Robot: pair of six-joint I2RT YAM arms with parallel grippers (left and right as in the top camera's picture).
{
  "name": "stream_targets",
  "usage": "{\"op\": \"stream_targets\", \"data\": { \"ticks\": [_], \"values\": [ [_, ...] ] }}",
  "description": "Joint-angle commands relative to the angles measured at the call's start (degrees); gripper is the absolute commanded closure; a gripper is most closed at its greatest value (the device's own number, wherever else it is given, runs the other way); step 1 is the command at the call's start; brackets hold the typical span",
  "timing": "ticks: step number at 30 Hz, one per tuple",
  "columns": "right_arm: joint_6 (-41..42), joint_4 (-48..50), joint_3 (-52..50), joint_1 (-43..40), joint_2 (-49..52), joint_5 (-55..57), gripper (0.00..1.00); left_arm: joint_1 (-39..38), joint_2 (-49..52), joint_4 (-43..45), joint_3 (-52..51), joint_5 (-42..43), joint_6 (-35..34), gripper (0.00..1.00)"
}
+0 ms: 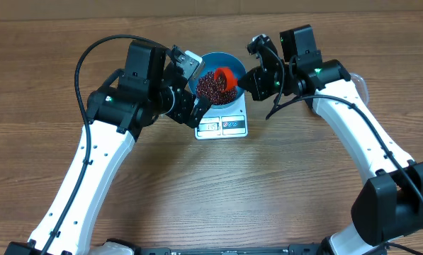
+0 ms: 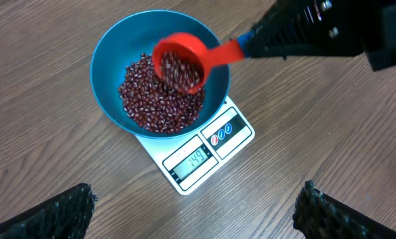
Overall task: Scoop item into bowl and weigh 150g on scale
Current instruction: 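Keep tilting the scoop slowly to trickle beans into the bowl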
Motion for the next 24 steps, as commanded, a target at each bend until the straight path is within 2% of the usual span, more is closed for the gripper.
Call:
{"op": "stream_targets", "data": {
  "ticks": [1,24],
  "values": [
    [-0.4,0.7,1.8,0.1,-2.3,-0.9,0.96,-0.1,-1.3,0.1,0.9,0.9,1.1,0.0],
    [2.7,0.7,1.8,-0.6,-2.3,-0.7,0.96,-0.1,-1.3,0.1,0.9,0.9,1.1,0.0]
  ]
}}
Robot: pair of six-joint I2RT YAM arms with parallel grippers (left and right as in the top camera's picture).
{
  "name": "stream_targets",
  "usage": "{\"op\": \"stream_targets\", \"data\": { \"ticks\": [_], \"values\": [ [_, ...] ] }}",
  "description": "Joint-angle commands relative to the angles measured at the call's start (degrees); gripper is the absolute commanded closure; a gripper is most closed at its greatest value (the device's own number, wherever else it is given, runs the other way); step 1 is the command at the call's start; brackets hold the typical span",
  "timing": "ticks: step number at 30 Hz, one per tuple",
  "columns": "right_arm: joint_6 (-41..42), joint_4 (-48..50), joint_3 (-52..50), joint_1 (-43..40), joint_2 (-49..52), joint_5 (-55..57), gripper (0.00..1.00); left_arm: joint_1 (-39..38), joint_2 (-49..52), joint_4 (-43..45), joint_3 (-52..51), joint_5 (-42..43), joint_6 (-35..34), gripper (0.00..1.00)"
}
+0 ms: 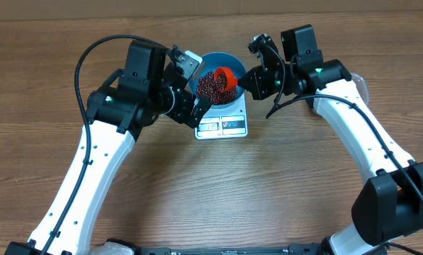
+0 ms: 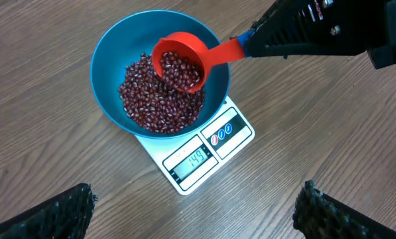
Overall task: Scoop item into bowl and weigh 150g on scale
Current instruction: 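Keep tilting the scoop slowly to trickle beans into the bowl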
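Observation:
A blue bowl point(image 2: 158, 73) holding dark red beans point(image 2: 154, 106) stands on a white scale point(image 2: 204, 149) whose display reads 149. A red scoop point(image 2: 181, 60), with beans in its cup, hangs tilted over the bowl. My right gripper point(image 1: 248, 76) is shut on the scoop's handle from the right. In the overhead view the bowl point(image 1: 210, 64) sits between both arms. My left gripper point(image 2: 198, 212) is open over bare table in front of the scale, its fingertips point(image 2: 58, 212) wide apart and holding nothing.
The wooden table point(image 1: 218, 184) stretches toward the near edge. A black cable point(image 1: 91, 57) loops off the left arm. A clear container point(image 1: 360, 85) is partly hidden behind the right arm.
The scoop has shifted slightly and its beans now lie still instead of blurred. The display still reads 149. The left arm has not moved.

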Motion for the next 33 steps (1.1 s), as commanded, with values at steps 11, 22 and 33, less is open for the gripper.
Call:
{"op": "stream_targets", "data": {
  "ticks": [11,22,33],
  "values": [
    [0.4,0.4,1.8,-0.2,-2.3,-0.4,0.96,-0.1,-1.3,0.1,0.9,0.9,1.1,0.0],
    [-5.6,-0.1,1.8,-0.1,-2.3,-6.6,0.97,-0.1,-1.3,0.1,0.9,0.9,1.1,0.0],
    [2.1,1.3,1.8,-0.6,-2.3,-0.6,0.96,-0.1,-1.3,0.1,0.9,0.9,1.1,0.0]
  ]
}}
